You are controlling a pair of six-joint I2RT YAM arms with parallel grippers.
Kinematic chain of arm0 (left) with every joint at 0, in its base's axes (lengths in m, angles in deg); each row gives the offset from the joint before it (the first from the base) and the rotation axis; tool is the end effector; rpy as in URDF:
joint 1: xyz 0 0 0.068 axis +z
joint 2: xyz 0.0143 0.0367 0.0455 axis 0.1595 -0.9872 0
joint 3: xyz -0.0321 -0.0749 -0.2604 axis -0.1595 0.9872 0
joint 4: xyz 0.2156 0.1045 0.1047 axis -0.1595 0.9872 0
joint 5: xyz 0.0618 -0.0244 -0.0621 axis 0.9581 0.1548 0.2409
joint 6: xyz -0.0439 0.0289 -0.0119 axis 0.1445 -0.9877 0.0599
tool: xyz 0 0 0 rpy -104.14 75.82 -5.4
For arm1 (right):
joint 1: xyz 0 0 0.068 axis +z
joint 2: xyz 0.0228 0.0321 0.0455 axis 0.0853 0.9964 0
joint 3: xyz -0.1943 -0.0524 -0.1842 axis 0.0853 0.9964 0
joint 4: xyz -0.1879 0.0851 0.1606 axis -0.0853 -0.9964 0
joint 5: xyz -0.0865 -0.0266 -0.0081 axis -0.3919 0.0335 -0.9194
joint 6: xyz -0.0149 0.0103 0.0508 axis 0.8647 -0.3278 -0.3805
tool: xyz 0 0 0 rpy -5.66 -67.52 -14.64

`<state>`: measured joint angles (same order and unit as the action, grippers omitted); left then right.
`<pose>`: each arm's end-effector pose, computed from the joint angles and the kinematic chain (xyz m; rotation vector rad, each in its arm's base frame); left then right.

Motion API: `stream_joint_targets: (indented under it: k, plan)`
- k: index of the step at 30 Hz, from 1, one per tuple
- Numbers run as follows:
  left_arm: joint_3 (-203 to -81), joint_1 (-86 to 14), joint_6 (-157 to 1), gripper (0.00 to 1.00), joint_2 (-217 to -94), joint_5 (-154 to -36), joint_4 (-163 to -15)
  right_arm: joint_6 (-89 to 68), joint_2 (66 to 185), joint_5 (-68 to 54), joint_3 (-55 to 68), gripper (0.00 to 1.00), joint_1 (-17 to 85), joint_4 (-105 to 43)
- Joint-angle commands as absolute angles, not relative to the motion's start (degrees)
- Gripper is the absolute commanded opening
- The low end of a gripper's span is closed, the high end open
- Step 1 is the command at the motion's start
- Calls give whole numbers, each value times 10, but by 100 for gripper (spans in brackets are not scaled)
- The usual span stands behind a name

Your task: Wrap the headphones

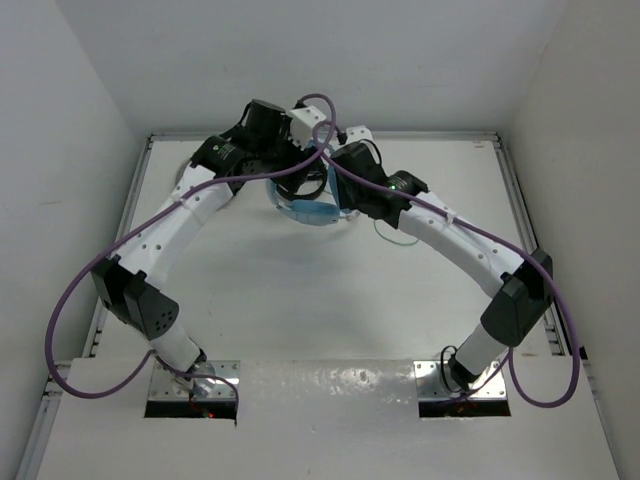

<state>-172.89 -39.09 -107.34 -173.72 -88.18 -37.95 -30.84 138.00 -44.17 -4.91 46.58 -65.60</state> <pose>0.3038 -0.1761 0.4096 0.9218 2.0572 -0.1497 0.2846 0.2300 0.3392 -0.0240 2.1911 0.0751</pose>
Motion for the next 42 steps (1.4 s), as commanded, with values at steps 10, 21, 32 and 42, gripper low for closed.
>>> stream_joint_targets:
  k: [10,21,32,42]
  plan:
    - [-1746,-401,-1083,73,-1732,-747,-394,-347,1325,-434,-26,0,466,-604]
    - [-1704,-398,-1095,76,-1735,-752,-418,-357,1262,-422,34,0,470,-586]
    - [-1674,-399,-1075,0,-1724,-800,-421,-242,1243,-292,5,63,460,-548]
    - [-1804,-363,-1095,0,-1713,-894,-348,-112,1102,-120,51,75,297,-576]
